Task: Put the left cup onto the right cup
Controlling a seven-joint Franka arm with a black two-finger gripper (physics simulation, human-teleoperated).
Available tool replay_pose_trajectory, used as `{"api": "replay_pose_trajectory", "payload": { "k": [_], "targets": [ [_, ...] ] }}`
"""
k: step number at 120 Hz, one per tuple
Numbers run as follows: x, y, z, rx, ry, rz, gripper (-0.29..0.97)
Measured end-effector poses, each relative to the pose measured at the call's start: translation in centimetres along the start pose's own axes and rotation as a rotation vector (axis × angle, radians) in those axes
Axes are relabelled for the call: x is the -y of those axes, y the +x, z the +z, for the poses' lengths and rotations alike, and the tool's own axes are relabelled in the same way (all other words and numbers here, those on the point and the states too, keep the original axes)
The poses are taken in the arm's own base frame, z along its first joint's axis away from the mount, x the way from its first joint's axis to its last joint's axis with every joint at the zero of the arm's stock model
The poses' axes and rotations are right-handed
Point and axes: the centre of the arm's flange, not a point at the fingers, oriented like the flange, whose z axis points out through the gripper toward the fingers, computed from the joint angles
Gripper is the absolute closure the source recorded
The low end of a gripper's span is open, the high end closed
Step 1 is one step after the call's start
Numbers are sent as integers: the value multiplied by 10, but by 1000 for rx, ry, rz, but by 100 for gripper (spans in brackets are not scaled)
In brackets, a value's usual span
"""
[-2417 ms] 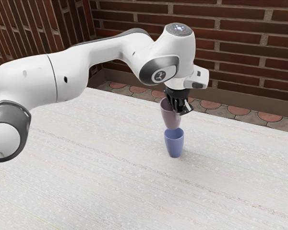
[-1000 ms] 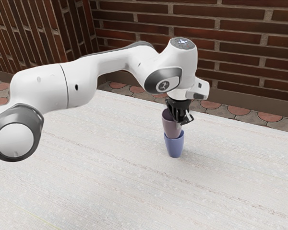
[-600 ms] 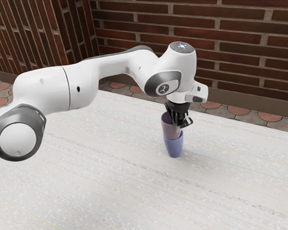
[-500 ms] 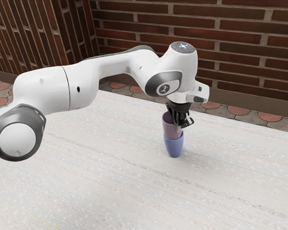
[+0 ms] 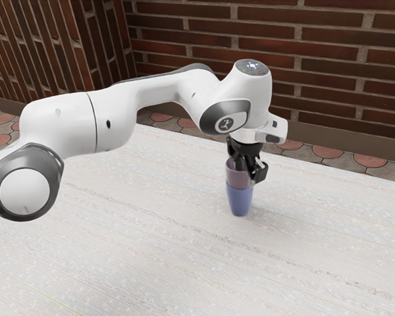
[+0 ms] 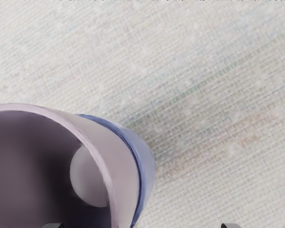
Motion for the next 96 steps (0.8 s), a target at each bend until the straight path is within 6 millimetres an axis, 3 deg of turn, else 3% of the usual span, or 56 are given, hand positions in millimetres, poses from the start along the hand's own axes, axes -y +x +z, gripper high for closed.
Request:
{"api": "replay_pose_trajectory", "payload": {
  "k": [40, 96],
  "targets": [
    [-8, 0, -26, -25, 19, 12, 14],
    [-26, -19, -112, -84, 83, 29, 7]
  ]
}}
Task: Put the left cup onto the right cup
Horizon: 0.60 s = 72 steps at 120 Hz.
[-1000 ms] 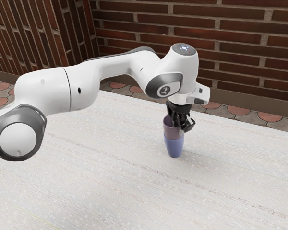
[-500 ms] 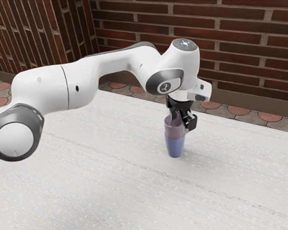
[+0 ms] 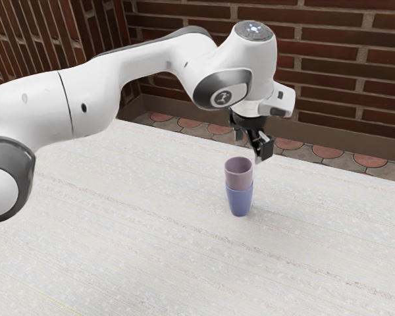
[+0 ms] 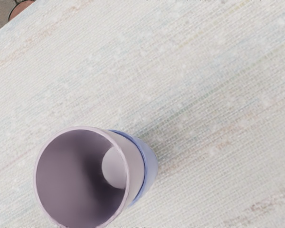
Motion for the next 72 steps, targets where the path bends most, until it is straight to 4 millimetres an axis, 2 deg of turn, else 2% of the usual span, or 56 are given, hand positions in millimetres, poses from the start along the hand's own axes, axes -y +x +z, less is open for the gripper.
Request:
{"api": "replay_pose_trajectory", "payload": {
  "k": [18, 44, 72],
  "targets": [
    [-3, -10, -17, 2, 23, 6, 3],
    [11, -36, -31, 36, 42, -31, 1],
    [46, -66, -43, 92, -1, -135, 0]
  ]
}}
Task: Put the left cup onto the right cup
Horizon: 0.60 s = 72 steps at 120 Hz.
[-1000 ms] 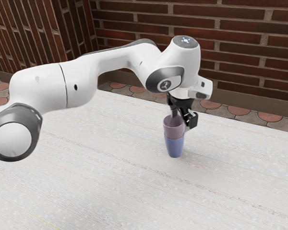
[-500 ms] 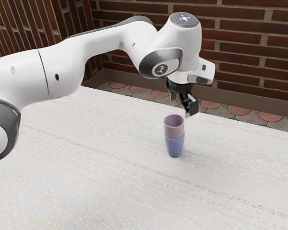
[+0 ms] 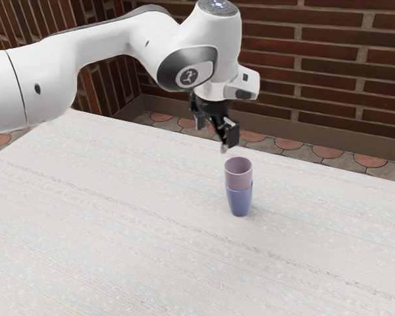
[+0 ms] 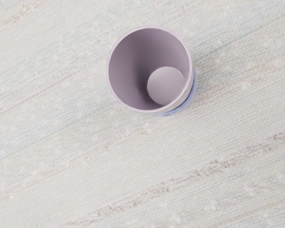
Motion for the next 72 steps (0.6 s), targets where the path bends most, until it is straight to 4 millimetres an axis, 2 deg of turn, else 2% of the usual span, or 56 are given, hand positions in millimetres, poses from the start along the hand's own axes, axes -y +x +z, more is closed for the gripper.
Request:
{"api": "replay_pose_trajectory", "payload": {
  "k": [42, 72],
  "targets": [
    [66, -35, -14, 80, -85, -157, 0],
    [123, -67, -3, 152, -156, -289, 0]
  ]
}}
